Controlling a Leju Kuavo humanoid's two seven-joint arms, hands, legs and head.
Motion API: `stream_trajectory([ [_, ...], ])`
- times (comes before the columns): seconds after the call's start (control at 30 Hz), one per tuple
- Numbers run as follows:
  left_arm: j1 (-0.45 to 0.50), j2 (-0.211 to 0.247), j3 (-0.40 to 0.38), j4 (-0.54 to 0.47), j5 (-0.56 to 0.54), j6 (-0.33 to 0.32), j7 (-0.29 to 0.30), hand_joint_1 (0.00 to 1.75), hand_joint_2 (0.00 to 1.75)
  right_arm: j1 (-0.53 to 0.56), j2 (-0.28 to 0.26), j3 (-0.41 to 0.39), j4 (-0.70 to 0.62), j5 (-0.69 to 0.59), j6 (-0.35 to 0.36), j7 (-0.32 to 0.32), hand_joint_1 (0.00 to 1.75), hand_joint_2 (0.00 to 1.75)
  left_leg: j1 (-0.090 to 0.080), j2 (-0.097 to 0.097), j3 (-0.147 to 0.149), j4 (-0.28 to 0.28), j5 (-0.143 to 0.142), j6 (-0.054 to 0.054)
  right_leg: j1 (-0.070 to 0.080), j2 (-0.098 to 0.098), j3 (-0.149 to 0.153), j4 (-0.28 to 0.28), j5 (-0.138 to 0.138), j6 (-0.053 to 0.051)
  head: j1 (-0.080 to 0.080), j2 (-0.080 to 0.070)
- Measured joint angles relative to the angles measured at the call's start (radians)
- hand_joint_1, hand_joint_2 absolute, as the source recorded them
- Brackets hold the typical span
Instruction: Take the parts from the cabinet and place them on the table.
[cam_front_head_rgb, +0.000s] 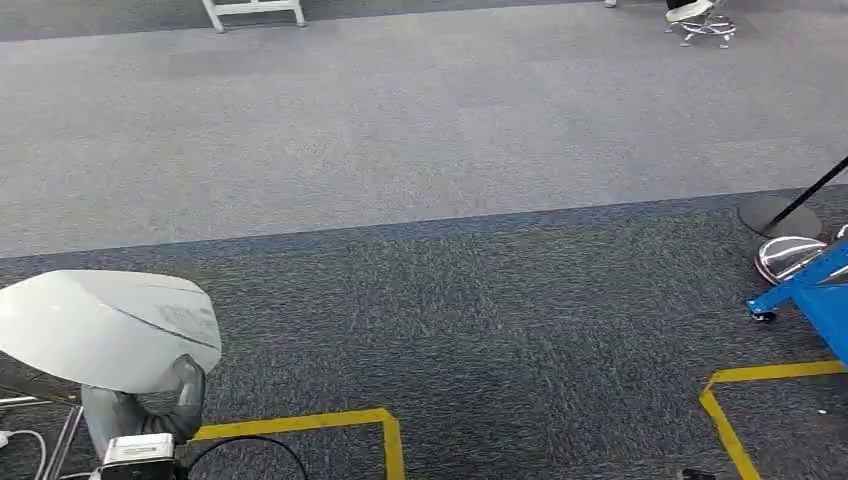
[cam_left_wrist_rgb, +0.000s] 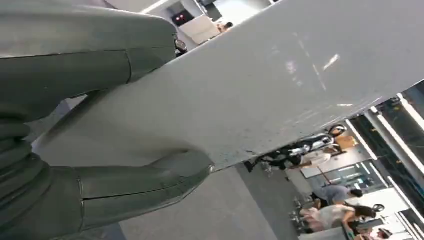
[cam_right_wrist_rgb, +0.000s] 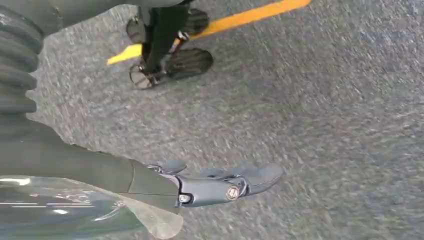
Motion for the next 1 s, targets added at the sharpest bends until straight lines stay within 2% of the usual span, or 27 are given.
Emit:
stream_trajectory([
  [0.03,-0.005,0.000,-0.008,0.003,-0.001,0.005,0.000,1.75,1.75,0.000,0.000,-0.001,0.000,0.000,0.000,0.000,0.00,1.75,-0.005,0.056,-0.009,0.026,-0.021,-0.007,0.002,-0.008,0.004,-0.002,0.000,-0.004,-0.005,0.000],
  [0.07,-0.015,0.002,-0.015,0.009,-0.006,0.009,0.000,1.75,1.75,0.002,-0.001,-0.002,0.000,0.000,0.000,0.000,0.00,1.75,-0.001,0.087,-0.035,0.082,-0.056,-0.014,0.003,-0.023,0.005,-0.002,-0.001,-0.007,-0.013,0.000],
  [0.13,-0.030,0.002,-0.032,0.025,-0.011,0.013,0.000,1.75,1.75,0.006,-0.001,-0.005,0.000,-0.001,0.001,0.002,0.00,1.75,0.009,0.109,-0.111,0.244,-0.130,-0.025,0.006,-0.054,0.005,-0.002,-0.004,-0.010,-0.012,0.000],
  [0.17,-0.031,0.003,-0.039,0.033,-0.014,0.020,0.000,1.75,1.75,0.004,-0.001,-0.008,0.000,-0.003,0.001,0.003,0.00,1.75,0.014,0.111,-0.134,0.293,-0.141,-0.028,0.007,-0.067,0.004,-0.002,-0.005,-0.010,-0.012,0.000],
  [0.2,-0.032,0.003,-0.043,0.041,-0.014,0.027,0.003,1.75,1.75,0.002,-0.001,-0.011,0.000,-0.006,0.001,0.006,0.00,1.75,0.017,0.112,-0.135,0.297,-0.131,-0.030,0.007,-0.079,0.005,-0.002,-0.007,-0.009,-0.013,0.000],
  [0.23,-0.032,0.004,-0.047,0.045,-0.016,0.029,0.004,1.75,1.75,0.000,0.000,-0.016,0.000,-0.009,0.001,0.008,0.00,1.75,0.020,0.113,-0.117,0.259,-0.101,-0.031,0.007,-0.091,0.007,-0.002,-0.008,-0.008,-0.013,0.000],
  [0.27,-0.034,0.005,-0.049,0.047,-0.018,0.032,0.004,1.75,1.75,-0.001,0.001,-0.017,0.000,-0.011,0.001,0.010,0.00,1.75,0.021,0.117,-0.083,0.194,-0.063,-0.030,0.007,-0.101,0.010,-0.002,-0.010,-0.005,-0.012,0.000],
  [0.3,-0.035,0.006,-0.052,0.048,-0.019,0.037,0.004,1.75,1.75,-0.003,0.004,-0.018,0.000,-0.011,0.000,0.011,0.00,1.75,0.020,0.134,-0.037,0.106,-0.019,-0.027,0.006,-0.112,0.014,-0.002,-0.013,-0.003,-0.013,0.000],
  [0.33,-0.037,0.006,-0.054,0.048,-0.019,0.040,0.004,1.75,1.75,-0.004,0.004,-0.019,0.000,-0.012,-0.001,0.012,0.00,1.75,0.017,0.177,0.001,0.034,0.006,-0.022,0.007,-0.120,0.018,-0.002,-0.015,0.001,-0.013,0.000],
  [0.37,-0.042,0.008,-0.056,0.050,-0.019,0.043,0.005,1.75,1.75,-0.004,0.005,-0.021,0.000,-0.011,-0.002,0.012,0.00,1.75,-0.001,0.216,0.010,0.010,-0.010,-0.020,0.015,-0.129,0.019,0.002,-0.020,0.009,-0.012,0.000],
  [0.4,-0.048,0.009,-0.064,0.052,-0.019,0.049,0.007,1.75,1.75,-0.005,0.005,-0.025,0.000,-0.012,-0.005,0.016,0.00,1.75,-0.001,0.208,0.010,0.002,-0.016,-0.009,0.015,-0.140,0.017,0.000,-0.021,0.015,-0.013,0.000],
  [0.47,-0.045,0.012,-0.069,0.053,-0.019,0.060,0.013,1.75,1.75,-0.008,0.008,-0.027,0.001,-0.011,-0.007,0.022,0.00,1.75,-0.006,0.180,0.003,0.000,-0.015,0.001,0.013,-0.169,0.026,-0.007,-0.022,0.024,-0.013,0.000],
  [0.5,-0.045,0.013,-0.069,0.053,-0.018,0.061,0.013,1.75,1.75,-0.013,0.010,-0.027,0.001,-0.011,-0.007,0.025,0.00,1.75,-0.003,0.167,0.011,-0.013,-0.010,0.009,0.013,-0.180,0.032,-0.007,-0.028,0.033,-0.013,0.000],
  [0.53,-0.045,0.013,-0.071,0.053,-0.016,0.064,0.015,1.75,1.75,-0.015,0.011,-0.029,0.002,-0.011,-0.008,0.029,0.00,1.75,0.002,0.157,0.017,-0.019,-0.005,0.015,0.006,-0.132,0.022,0.009,-0.042,0.037,-0.009,0.000],
  [0.57,-0.050,0.015,-0.074,0.054,-0.011,0.068,0.015,1.75,1.75,-0.017,0.012,-0.030,0.002,-0.010,-0.008,0.029,0.00,1.75,0.003,0.147,0.018,-0.020,-0.004,0.022,0.006,-0.082,0.001,0.055,-0.069,0.035,-0.006,0.000],
  [0.6,-0.055,0.015,-0.079,0.055,-0.008,0.070,0.016,1.75,1.75,-0.015,0.012,-0.033,0.003,-0.010,-0.011,0.033,0.00,1.75,0.003,0.134,0.017,-0.020,-0.005,0.028,0.006,-0.055,-0.041,0.136,-0.106,0.034,-0.003,0.000],
  [0.63,-0.054,0.016,-0.083,0.058,-0.007,0.070,0.016,1.75,1.75,-0.011,0.012,-0.035,0.003,-0.010,-0.013,0.037,0.00,1.75,0.002,0.121,0.018,-0.020,-0.007,0.031,0.008,-0.042,-0.084,0.218,-0.138,0.034,-0.002,0.000],
  [0.67,-0.053,0.017,-0.086,0.059,-0.001,0.072,0.016,1.75,1.75,-0.008,0.012,-0.040,0.003,-0.009,-0.014,0.039,0.00,1.75,0.000,0.104,0.018,-0.019,-0.007,0.032,0.011,-0.036,-0.127,0.291,-0.158,0.034,-0.001,0.000],
  [0.7,-0.052,0.017,-0.087,0.061,0.001,0.072,0.018,1.75,1.75,-0.007,0.012,-0.043,0.003,-0.008,-0.015,0.039,0.00,1.75,-0.001,0.090,0.019,-0.018,-0.008,0.032,0.012,-0.035,-0.147,0.311,-0.149,0.032,-0.002,0.000],
  [0.73,-0.052,0.018,-0.087,0.063,0.001,0.072,0.018,1.75,1.75,-0.007,0.012,-0.044,0.003,-0.007,-0.015,0.040,0.00,1.75,-0.001,0.075,0.021,-0.018,-0.008,0.032,0.012,-0.035,-0.143,0.284,-0.118,0.030,-0.002,0.000],
  [0.77,-0.052,0.019,-0.090,0.064,0.002,0.072,0.018,1.75,1.75,-0.008,0.012,-0.045,0.003,-0.006,-0.014,0.040,0.00,1.75,-0.001,0.060,0.024,-0.017,-0.009,0.031,0.012,-0.032,-0.118,0.217,-0.069,0.029,-0.002,0.000],
  [0.8,-0.052,0.020,-0.093,0.064,0.002,0.072,0.018,1.75,1.75,-0.009,0.012,-0.047,0.003,-0.005,-0.014,0.040,0.00,1.75,-0.001,0.046,0.027,-0.014,-0.012,0.028,0.011,-0.020,-0.080,0.125,-0.014,0.026,-0.002,0.000],
  [0.83,-0.052,0.020,-0.095,0.064,0.004,0.072,0.018,1.75,1.75,-0.010,0.012,-0.048,0.003,-0.003,-0.015,0.042,0.00,1.75,0.000,0.035,0.027,-0.010,-0.016,0.025,0.007,0.017,-0.046,0.042,0.022,0.026,-0.001,0.000],
  [0.87,-0.052,0.020,-0.095,0.064,0.008,0.073,0.018,1.75,1.75,-0.011,0.012,-0.049,0.003,0.000,-0.015,0.046,0.00,1.75,-0.005,0.025,0.022,-0.001,-0.020,0.019,0.003,0.057,-0.034,0.020,0.003,0.026,-0.002,0.000],
  [0.9,-0.051,0.021,-0.095,0.064,0.011,0.073,0.018,1.75,1.75,-0.011,0.012,-0.049,0.003,0.002,-0.016,0.050,0.00,1.75,-0.002,0.013,0.016,0.002,-0.019,0.016,0.003,0.048,-0.020,0.015,0.001,0.024,-0.002,0.000],
  [0.97,-0.047,0.023,-0.095,0.064,0.013,0.074,0.018,1.75,1.75,-0.010,0.012,-0.049,0.003,0.004,-0.017,0.053,0.00,1.75,0.005,-0.006,0.012,-0.003,-0.013,0.005,0.009,0.032,-0.019,0.014,0.001,0.018,-0.002,0.000],
  [1.0,-0.047,0.024,-0.095,0.064,0.013,0.074,0.018,1.75,1.75,-0.011,0.013,-0.049,0.004,0.004,-0.017,0.053,0.00,1.75,0.003,-0.017,0.010,-0.001,-0.015,0.000,0.006,0.021,-0.016,0.009,0.003,0.013,-0.003,0.000],
])
